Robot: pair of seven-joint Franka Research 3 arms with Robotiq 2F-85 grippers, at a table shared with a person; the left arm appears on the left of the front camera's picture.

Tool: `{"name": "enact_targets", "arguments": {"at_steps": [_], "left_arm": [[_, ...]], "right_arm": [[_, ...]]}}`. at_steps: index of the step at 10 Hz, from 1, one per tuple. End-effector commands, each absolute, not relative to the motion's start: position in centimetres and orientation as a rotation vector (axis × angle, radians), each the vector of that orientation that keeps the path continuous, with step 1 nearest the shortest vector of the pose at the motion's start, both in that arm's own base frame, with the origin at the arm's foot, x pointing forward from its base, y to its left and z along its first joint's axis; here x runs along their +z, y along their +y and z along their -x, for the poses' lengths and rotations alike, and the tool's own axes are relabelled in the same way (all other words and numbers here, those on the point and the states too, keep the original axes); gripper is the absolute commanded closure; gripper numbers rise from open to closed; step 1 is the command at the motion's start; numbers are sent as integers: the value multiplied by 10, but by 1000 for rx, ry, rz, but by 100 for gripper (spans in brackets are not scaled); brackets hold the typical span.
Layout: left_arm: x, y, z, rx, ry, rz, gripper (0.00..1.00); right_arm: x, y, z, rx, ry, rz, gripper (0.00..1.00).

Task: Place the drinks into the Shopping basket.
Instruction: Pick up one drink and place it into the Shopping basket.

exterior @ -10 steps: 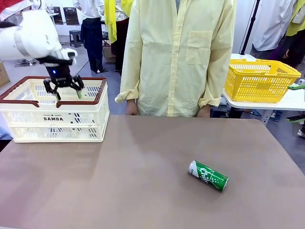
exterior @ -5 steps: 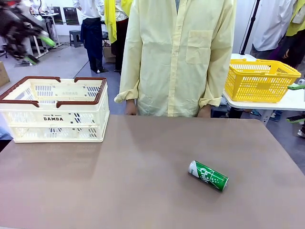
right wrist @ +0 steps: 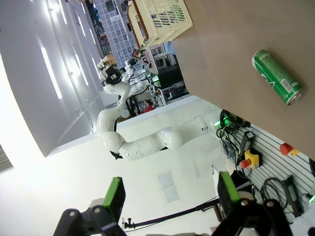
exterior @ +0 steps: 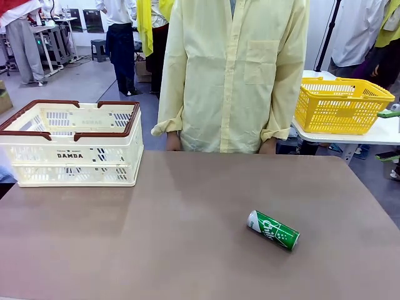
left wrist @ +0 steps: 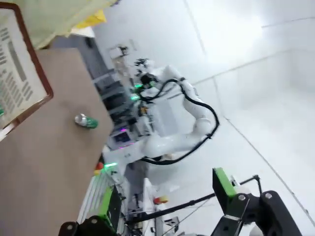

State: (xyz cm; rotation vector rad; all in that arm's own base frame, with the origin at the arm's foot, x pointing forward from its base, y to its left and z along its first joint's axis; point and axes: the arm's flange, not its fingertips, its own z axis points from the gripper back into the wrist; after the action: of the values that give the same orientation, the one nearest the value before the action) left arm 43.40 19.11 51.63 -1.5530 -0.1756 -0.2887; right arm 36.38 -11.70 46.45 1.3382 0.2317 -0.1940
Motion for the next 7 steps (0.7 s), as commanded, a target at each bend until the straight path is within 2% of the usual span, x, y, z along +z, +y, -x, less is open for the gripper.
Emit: {"name": "enact_targets", "arguments": {"at_steps": [1, 2, 7], "left_arm": [[516, 171, -473, -342, -19, 1490, 0], [516, 191, -434, -289, -176, 1553, 0], [516, 191, -434, -289, -176, 1553, 0]], "right_arm": [[469, -118, -363, -192, 236, -1332, 0], [469, -118, -363, -192, 236, -1332, 0], [469, -118, -363, -192, 236, -1332, 0]]}}
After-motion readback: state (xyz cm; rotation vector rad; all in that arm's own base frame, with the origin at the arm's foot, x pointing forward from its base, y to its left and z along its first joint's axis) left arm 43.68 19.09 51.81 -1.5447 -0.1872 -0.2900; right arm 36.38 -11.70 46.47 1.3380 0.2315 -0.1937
